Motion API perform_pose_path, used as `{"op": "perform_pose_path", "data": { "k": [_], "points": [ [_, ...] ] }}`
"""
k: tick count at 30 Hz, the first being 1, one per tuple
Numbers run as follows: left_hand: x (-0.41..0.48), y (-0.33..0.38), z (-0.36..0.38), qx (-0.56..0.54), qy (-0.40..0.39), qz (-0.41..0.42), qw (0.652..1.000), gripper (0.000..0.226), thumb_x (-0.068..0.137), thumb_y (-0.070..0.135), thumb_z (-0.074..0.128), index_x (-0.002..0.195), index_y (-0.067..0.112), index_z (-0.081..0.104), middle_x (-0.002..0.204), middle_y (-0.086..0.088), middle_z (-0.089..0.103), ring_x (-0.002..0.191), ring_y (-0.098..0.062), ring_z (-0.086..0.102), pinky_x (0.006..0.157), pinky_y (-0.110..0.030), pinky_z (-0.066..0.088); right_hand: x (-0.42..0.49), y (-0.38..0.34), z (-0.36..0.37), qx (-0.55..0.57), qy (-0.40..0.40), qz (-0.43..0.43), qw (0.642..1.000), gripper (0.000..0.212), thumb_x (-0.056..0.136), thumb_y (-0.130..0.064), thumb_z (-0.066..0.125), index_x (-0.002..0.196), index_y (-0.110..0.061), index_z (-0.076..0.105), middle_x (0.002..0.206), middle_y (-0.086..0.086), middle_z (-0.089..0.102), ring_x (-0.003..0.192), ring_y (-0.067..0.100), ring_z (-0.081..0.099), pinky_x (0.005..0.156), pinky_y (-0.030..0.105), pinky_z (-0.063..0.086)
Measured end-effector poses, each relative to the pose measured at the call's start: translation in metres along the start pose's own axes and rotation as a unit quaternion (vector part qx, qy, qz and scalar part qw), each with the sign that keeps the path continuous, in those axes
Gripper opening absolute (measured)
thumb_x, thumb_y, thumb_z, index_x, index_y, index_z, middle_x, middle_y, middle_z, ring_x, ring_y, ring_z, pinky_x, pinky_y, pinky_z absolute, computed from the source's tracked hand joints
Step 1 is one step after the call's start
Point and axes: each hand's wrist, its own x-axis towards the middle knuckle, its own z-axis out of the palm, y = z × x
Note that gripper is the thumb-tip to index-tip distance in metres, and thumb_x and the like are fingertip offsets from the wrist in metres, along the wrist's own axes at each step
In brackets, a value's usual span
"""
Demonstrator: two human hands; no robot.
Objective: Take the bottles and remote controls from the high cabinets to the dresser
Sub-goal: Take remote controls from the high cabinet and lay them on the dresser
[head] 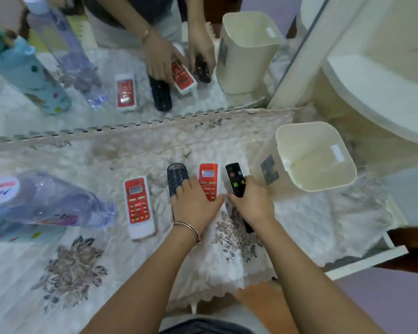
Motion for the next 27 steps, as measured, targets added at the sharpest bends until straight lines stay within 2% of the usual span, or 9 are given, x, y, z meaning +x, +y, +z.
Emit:
{"op": "perform_pose_path", "data": {
  "k": [6, 10, 13, 16, 18, 20, 21, 24, 27],
  "points": [
    [0.007, 0.001, 0.009, 0.052, -0.006, 0.037, 0.998, 0.083, 0.079, 0.057, 0.053, 0.141, 0.01, 0.025, 0.137, -0.016, 0.037, 0.114, -0.036, 0.048, 0.092, -0.042, 0.038, 0.023, -0.01, 0.007, -0.052, -0.005, 0.014, 0.999, 0.044, 0.082, -0.031, 0.063, 0.116, -0.006, 0.049, 0.116, 0.014, 0.059, 0.104, 0.031, 0.059, 0.08, 0.036, 0.049],
    [0.008, -0.004, 0.014, 0.135, 0.001, 0.074, 0.988, 0.072, 0.073, 0.062, 0.054, 0.122, 0.008, 0.054, 0.121, -0.013, 0.058, 0.086, -0.035, 0.063, 0.07, -0.04, 0.048, 0.021, -0.008, 0.011, -0.05, -0.01, 0.005, 0.999, 0.044, 0.085, -0.028, 0.059, 0.12, -0.005, 0.047, 0.121, 0.015, 0.054, 0.108, 0.031, 0.055, 0.081, 0.035, 0.047],
    [0.002, -0.009, 0.015, 0.189, -0.009, 0.093, 0.978, 0.069, 0.074, 0.061, 0.036, 0.108, 0.008, 0.065, 0.107, -0.008, 0.068, 0.074, -0.027, 0.065, 0.059, -0.033, 0.05, 0.016, -0.003, 0.012, -0.036, -0.009, -0.007, 0.999, 0.048, 0.084, -0.031, 0.061, 0.123, -0.006, 0.046, 0.121, 0.014, 0.052, 0.111, 0.03, 0.052, 0.083, 0.035, 0.047],
    [-0.003, -0.017, 0.016, 0.175, -0.011, 0.153, 0.972, 0.065, 0.077, 0.051, 0.036, 0.122, 0.009, 0.058, 0.127, -0.007, 0.061, 0.107, -0.027, 0.063, 0.082, -0.039, 0.052, 0.009, 0.003, 0.014, -0.021, -0.008, -0.012, 1.0, 0.046, 0.082, -0.027, 0.062, 0.121, -0.007, 0.049, 0.12, 0.013, 0.05, 0.113, 0.03, 0.049, 0.086, 0.037, 0.047],
    [-0.004, -0.019, 0.016, 0.163, -0.075, 0.196, 0.964, 0.066, 0.086, 0.046, 0.036, 0.144, 0.016, 0.029, 0.153, -0.002, 0.03, 0.141, -0.02, 0.028, 0.112, -0.045, 0.025, 0.006, 0.006, 0.015, -0.021, -0.006, -0.012, 1.0, 0.043, 0.082, -0.024, 0.061, 0.12, -0.007, 0.05, 0.119, 0.014, 0.051, 0.113, 0.03, 0.048, 0.086, 0.038, 0.048],
    [-0.002, -0.021, 0.018, 0.171, -0.098, 0.191, 0.962, 0.068, 0.091, 0.048, 0.032, 0.148, 0.021, 0.007, 0.159, 0.002, 0.006, 0.147, -0.014, 0.002, 0.117, -0.046, 0.002, 0.005, 0.007, 0.015, -0.02, -0.006, -0.012, 1.0, 0.042, 0.082, -0.024, 0.061, 0.119, -0.007, 0.052, 0.119, 0.014, 0.051, 0.112, 0.03, 0.049, 0.086, 0.039, 0.049],
    [-0.003, -0.021, 0.018, 0.183, -0.089, 0.184, 0.962, 0.067, 0.091, 0.049, 0.031, 0.148, 0.02, 0.011, 0.158, 0.0, 0.01, 0.146, -0.014, 0.006, 0.117, -0.047, 0.005, 0.005, 0.007, 0.015, -0.017, -0.008, -0.012, 1.0, 0.041, 0.081, -0.024, 0.061, 0.118, -0.007, 0.052, 0.118, 0.014, 0.052, 0.111, 0.03, 0.05, 0.085, 0.039, 0.049],
    [-0.006, -0.023, 0.023, 0.217, -0.045, 0.164, 0.961, 0.067, 0.079, 0.052, 0.033, 0.128, 0.012, 0.055, 0.135, -0.008, 0.055, 0.125, -0.022, 0.053, 0.1, -0.05, 0.041, 0.004, 0.007, 0.016, -0.005, -0.012, -0.008, 1.0, 0.041, 0.078, -0.022, 0.062, 0.115, -0.006, 0.054, 0.115, 0.014, 0.053, 0.106, 0.03, 0.052, 0.08, 0.038, 0.05],
    [-0.008, -0.028, 0.023, 0.22, -0.019, 0.151, 0.964, 0.068, 0.074, 0.051, 0.034, 0.118, 0.008, 0.063, 0.124, -0.011, 0.064, 0.114, -0.026, 0.061, 0.09, -0.05, 0.049, 0.004, 0.006, 0.019, 0.003, -0.01, -0.014, 1.0, 0.044, 0.078, -0.025, 0.062, 0.117, -0.006, 0.053, 0.116, 0.013, 0.053, 0.105, 0.029, 0.053, 0.081, 0.038, 0.049]
  ]
}}
